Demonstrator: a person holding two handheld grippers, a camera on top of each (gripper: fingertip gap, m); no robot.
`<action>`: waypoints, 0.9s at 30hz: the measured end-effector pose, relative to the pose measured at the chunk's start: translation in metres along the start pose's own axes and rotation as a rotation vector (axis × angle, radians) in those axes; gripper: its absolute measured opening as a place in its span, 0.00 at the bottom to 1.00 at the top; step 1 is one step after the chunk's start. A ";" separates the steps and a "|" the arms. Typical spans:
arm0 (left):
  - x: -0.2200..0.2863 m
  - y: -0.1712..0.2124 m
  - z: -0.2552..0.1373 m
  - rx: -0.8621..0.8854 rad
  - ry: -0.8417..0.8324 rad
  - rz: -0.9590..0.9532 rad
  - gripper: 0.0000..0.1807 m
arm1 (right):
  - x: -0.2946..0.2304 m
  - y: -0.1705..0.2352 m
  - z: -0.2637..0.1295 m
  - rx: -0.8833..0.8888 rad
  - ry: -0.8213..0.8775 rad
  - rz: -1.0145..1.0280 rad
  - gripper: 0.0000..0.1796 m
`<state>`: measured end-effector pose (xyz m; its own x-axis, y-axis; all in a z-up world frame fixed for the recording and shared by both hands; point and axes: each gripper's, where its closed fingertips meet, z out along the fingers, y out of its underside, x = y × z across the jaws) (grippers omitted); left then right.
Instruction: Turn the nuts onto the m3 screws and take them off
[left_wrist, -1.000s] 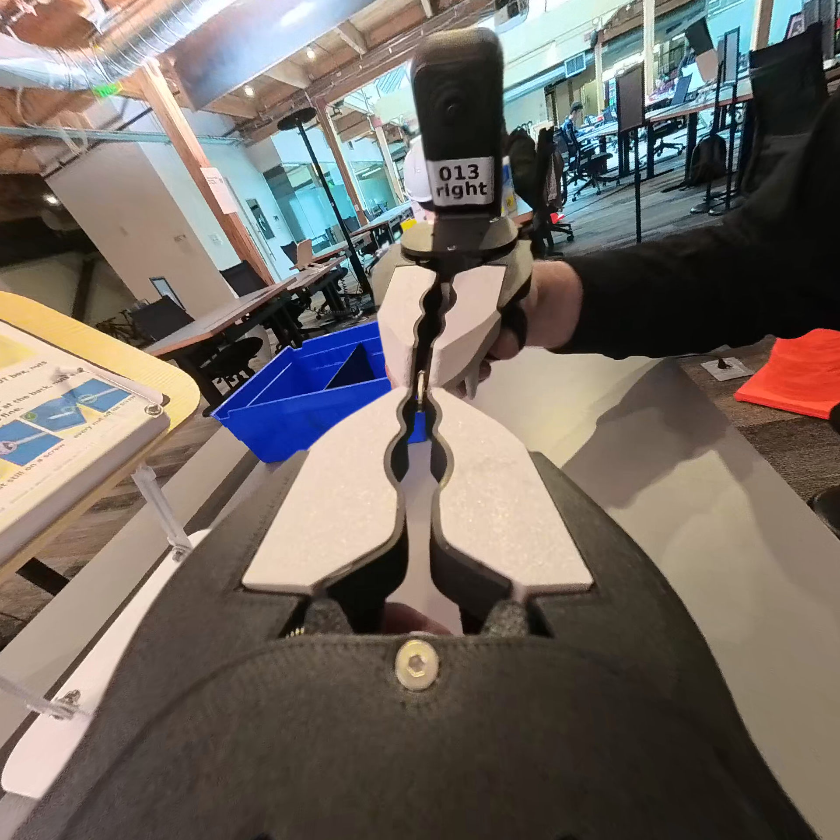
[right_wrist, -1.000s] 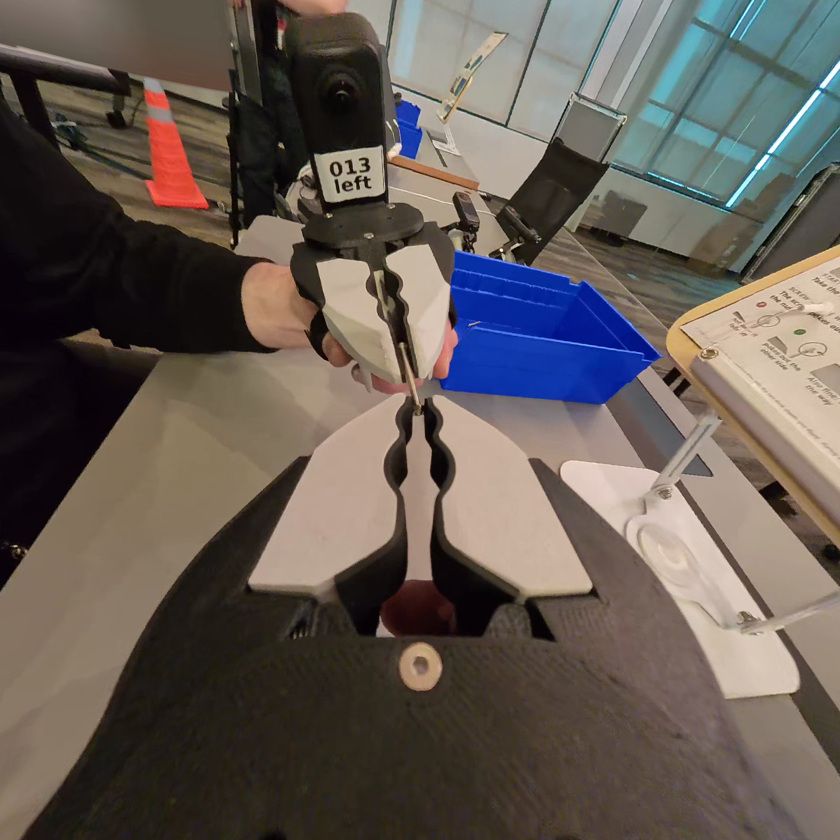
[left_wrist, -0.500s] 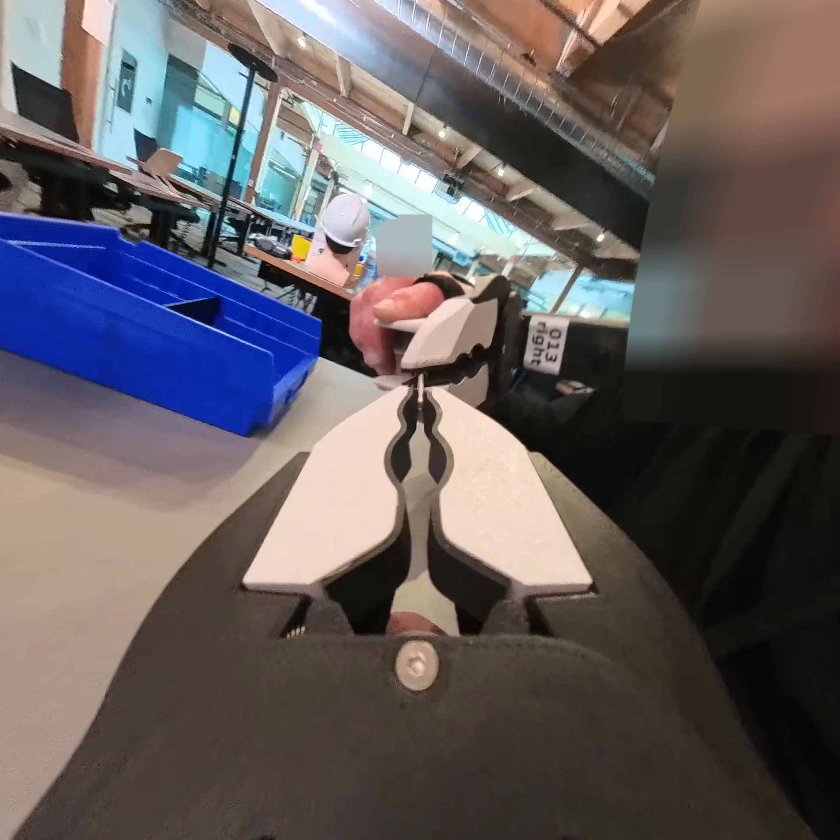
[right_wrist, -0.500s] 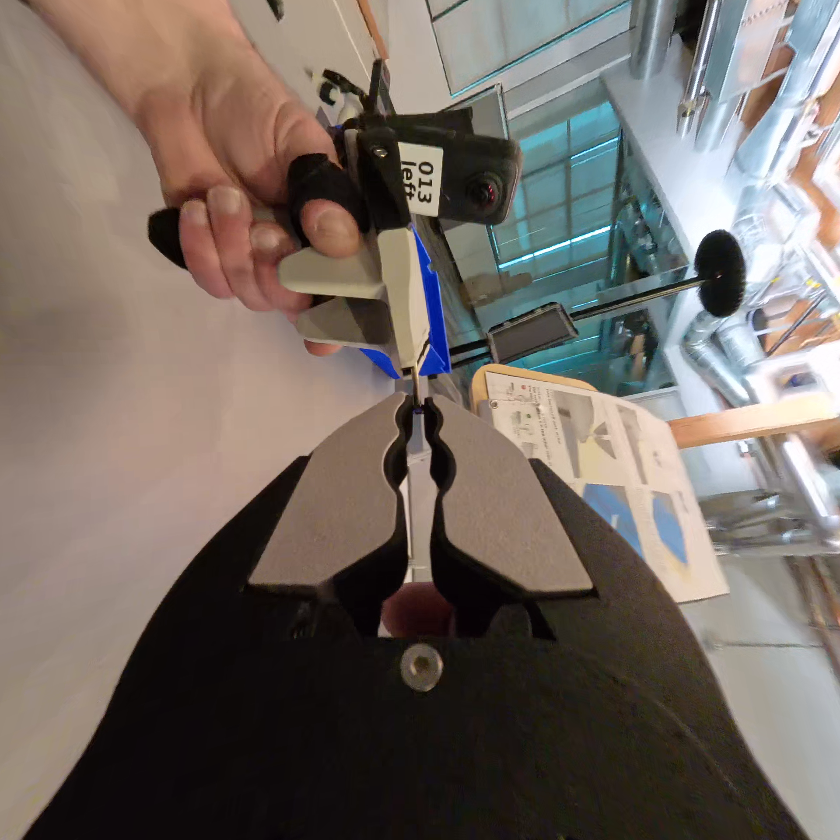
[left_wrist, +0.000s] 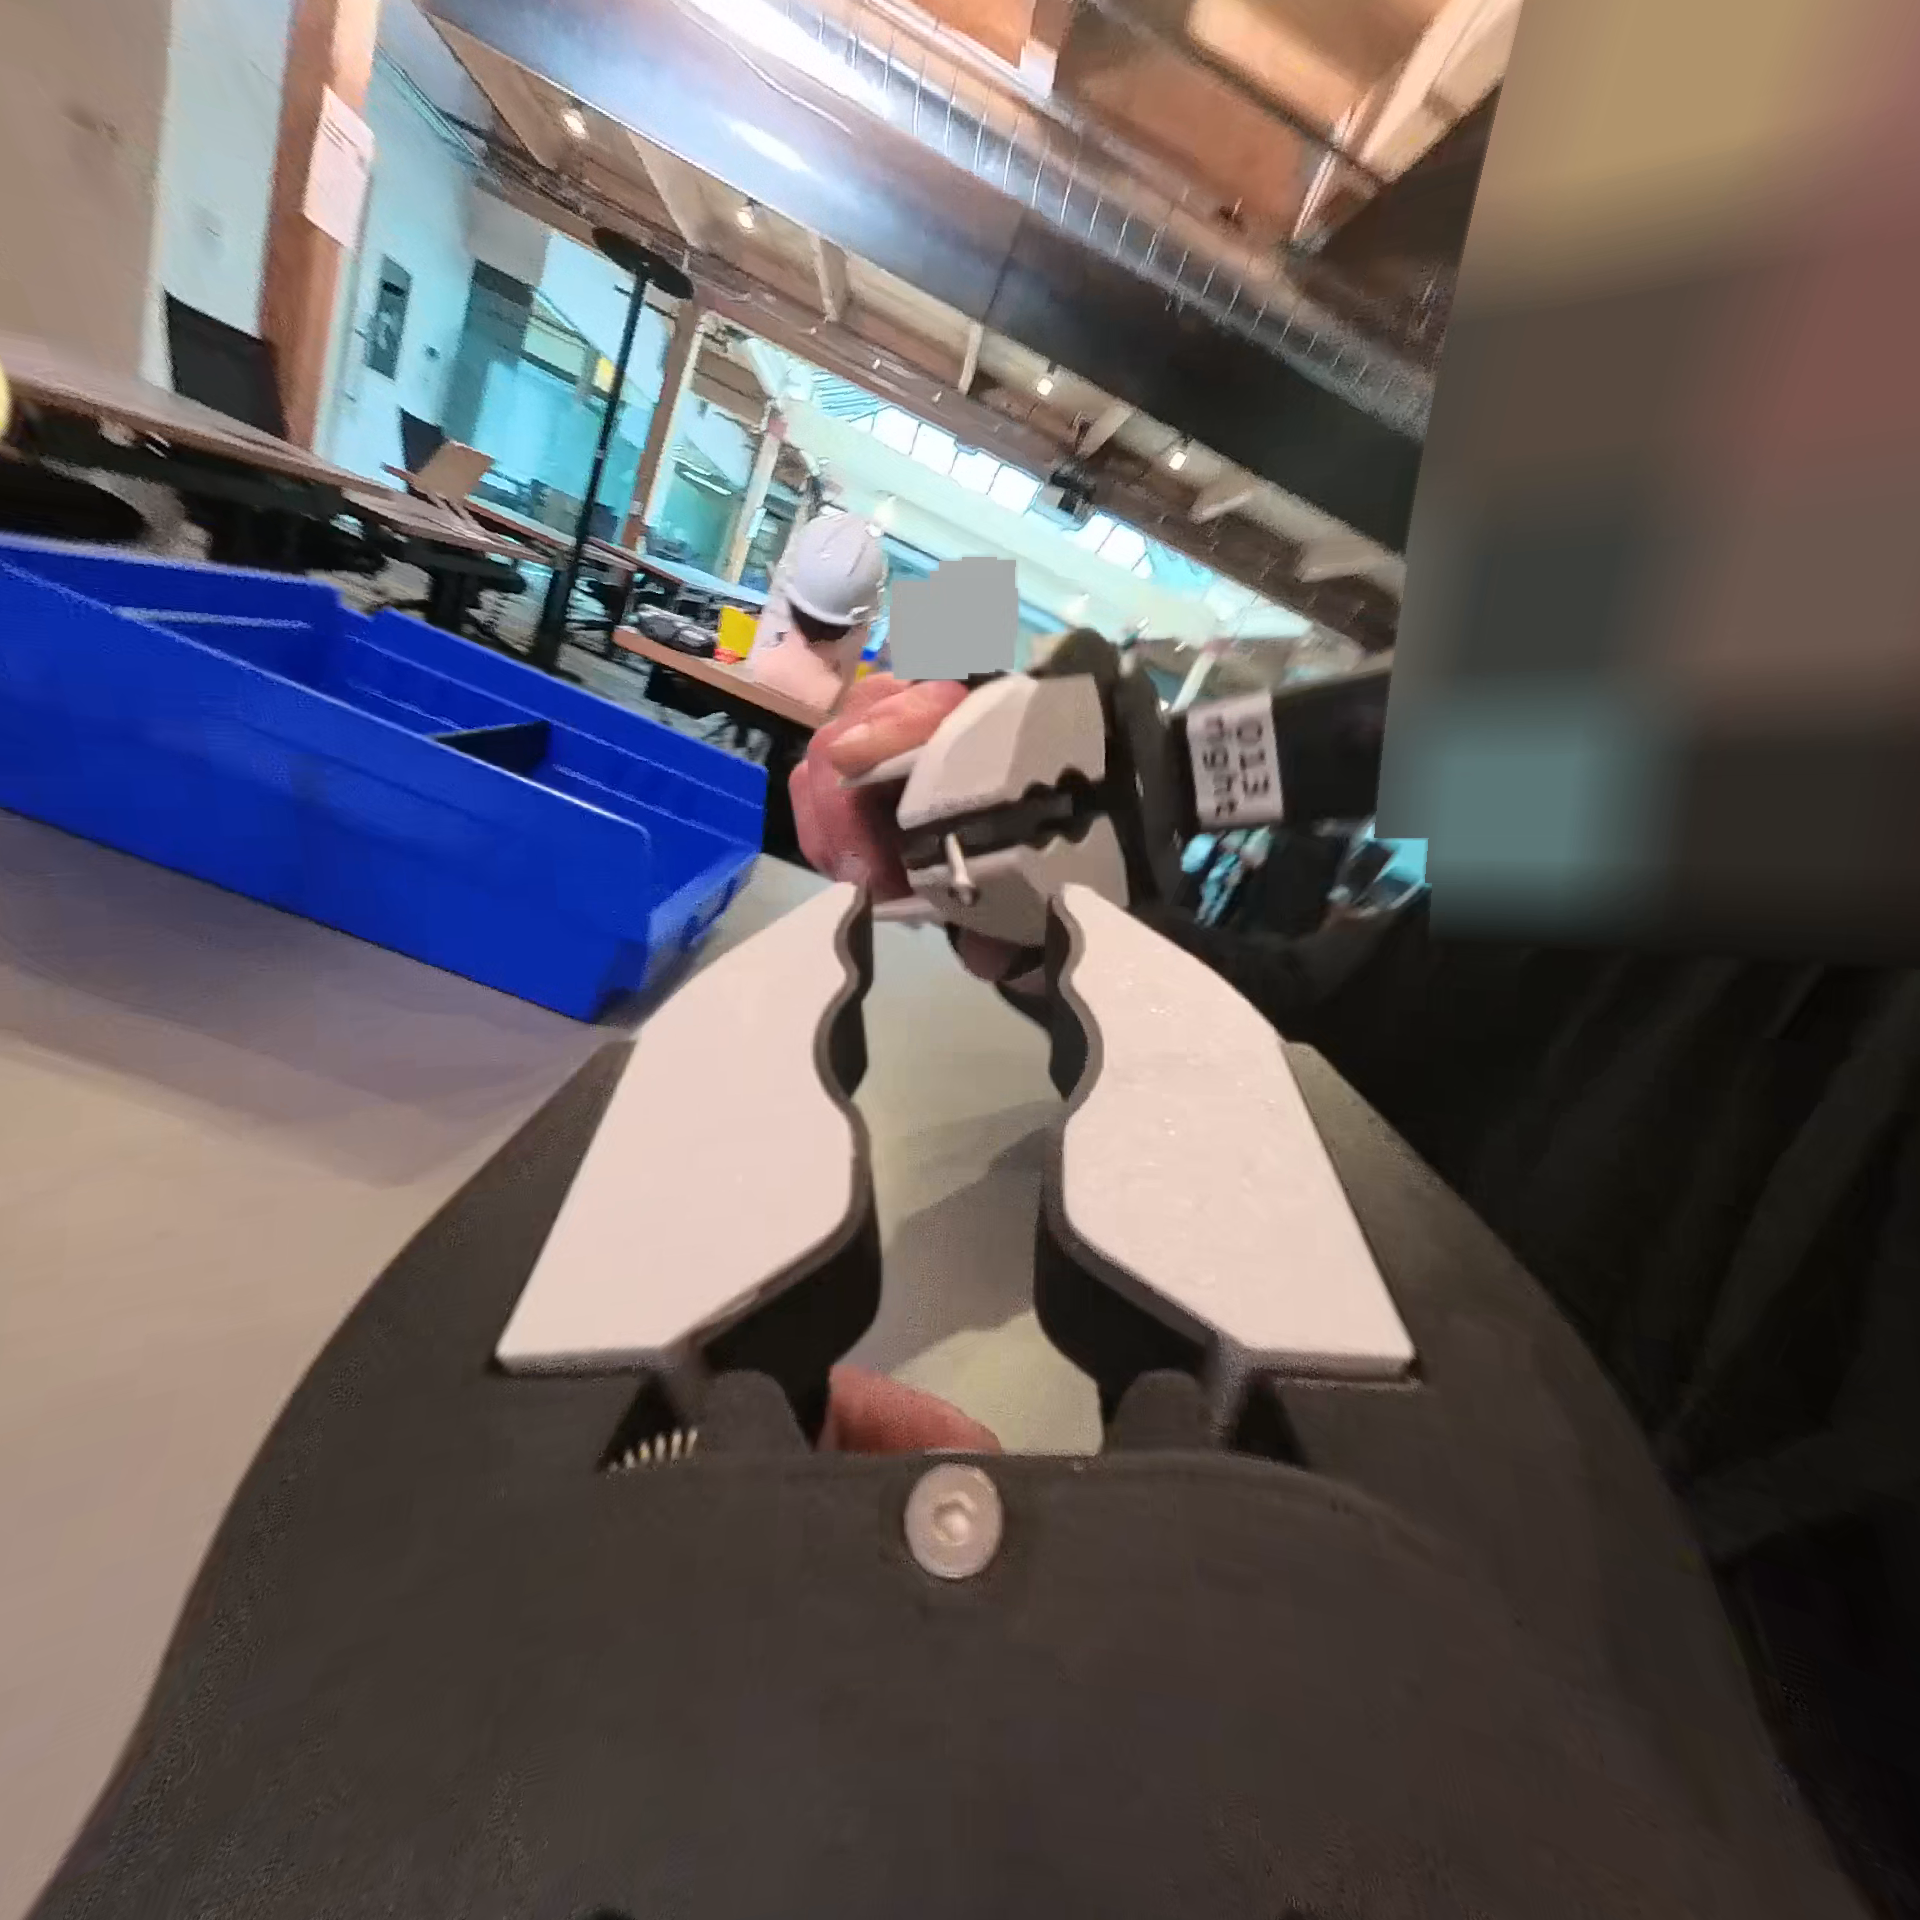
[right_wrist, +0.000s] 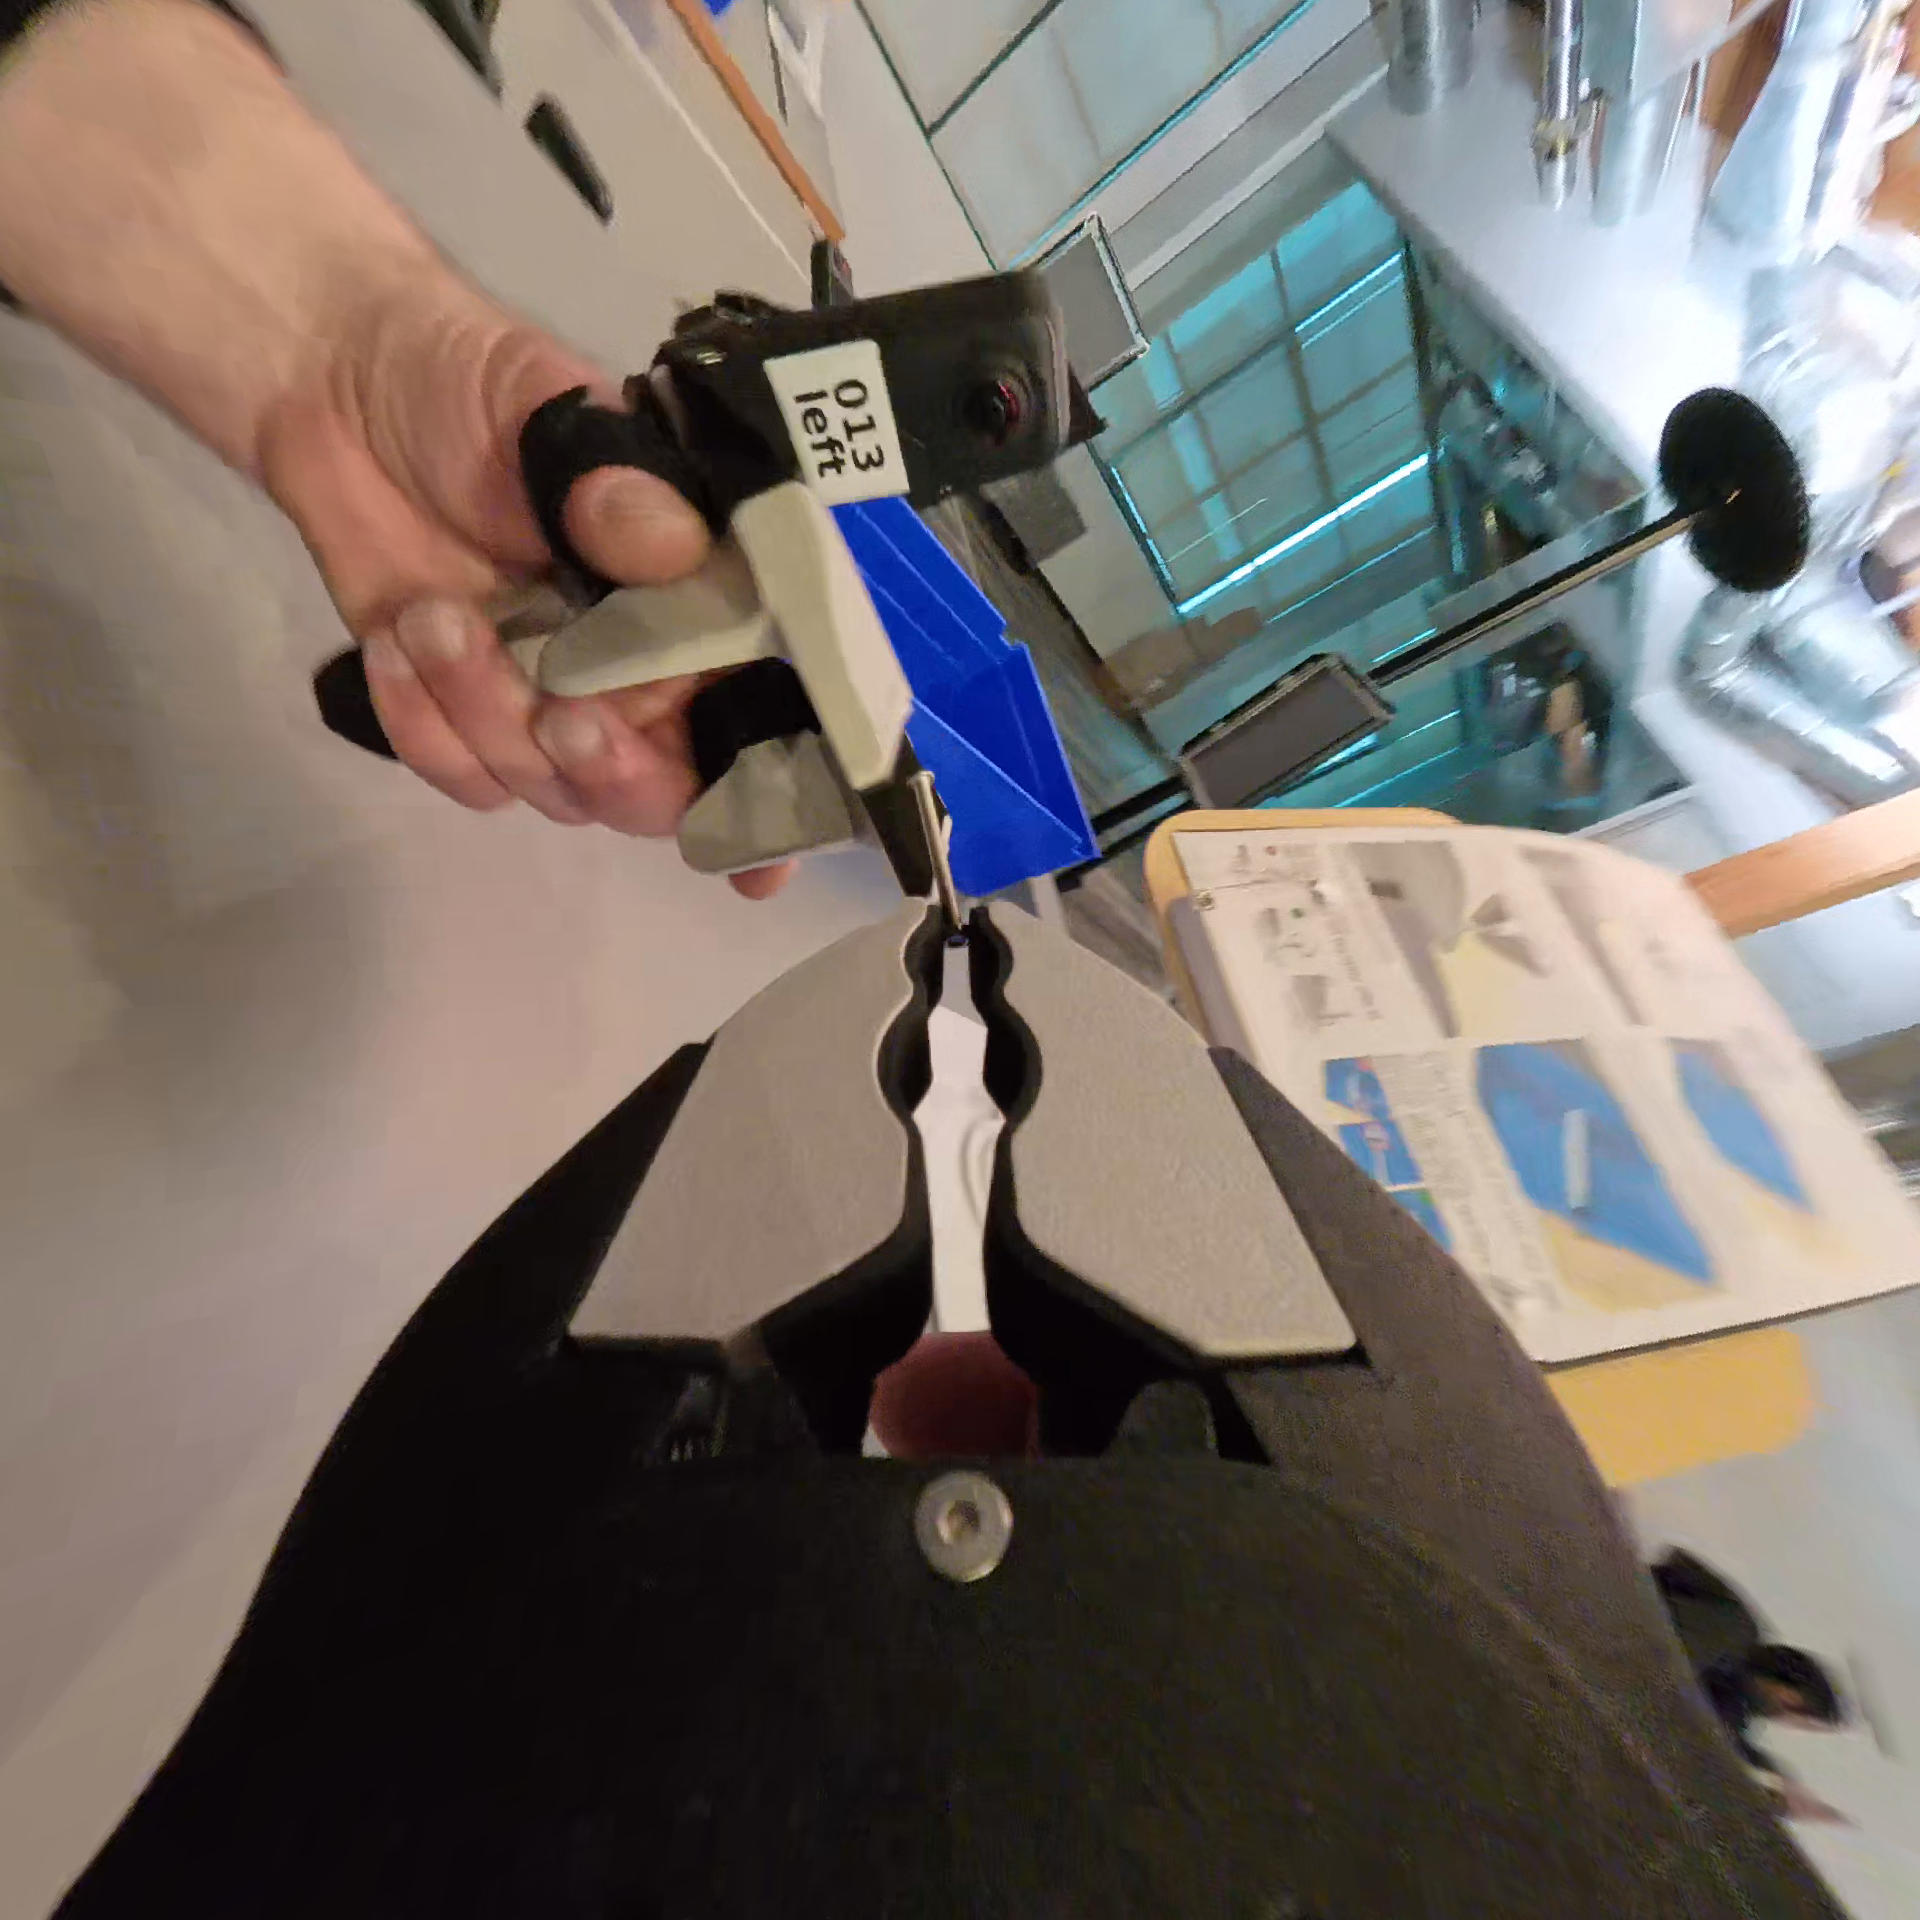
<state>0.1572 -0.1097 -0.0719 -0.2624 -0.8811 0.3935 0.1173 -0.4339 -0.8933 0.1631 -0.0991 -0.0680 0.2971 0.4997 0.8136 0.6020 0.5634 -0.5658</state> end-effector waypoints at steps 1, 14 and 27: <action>0.001 0.000 -0.001 -0.015 -0.013 0.059 0.18 | 0.001 0.001 -0.001 0.014 -0.013 0.060 0.03; -0.005 0.004 -0.001 -0.220 -0.187 0.714 0.03 | -0.017 0.005 0.001 0.121 -0.261 0.553 0.03; -0.011 0.006 -0.002 -0.128 -0.071 0.113 0.02 | -0.009 0.010 0.005 0.007 -0.032 0.065 0.03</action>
<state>0.1587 -0.1024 -0.0815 -0.1860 -0.9357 0.2997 0.0185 -0.3083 -0.9511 0.1629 -0.0946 -0.0822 0.3119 0.5561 0.7704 0.5771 0.5332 -0.6186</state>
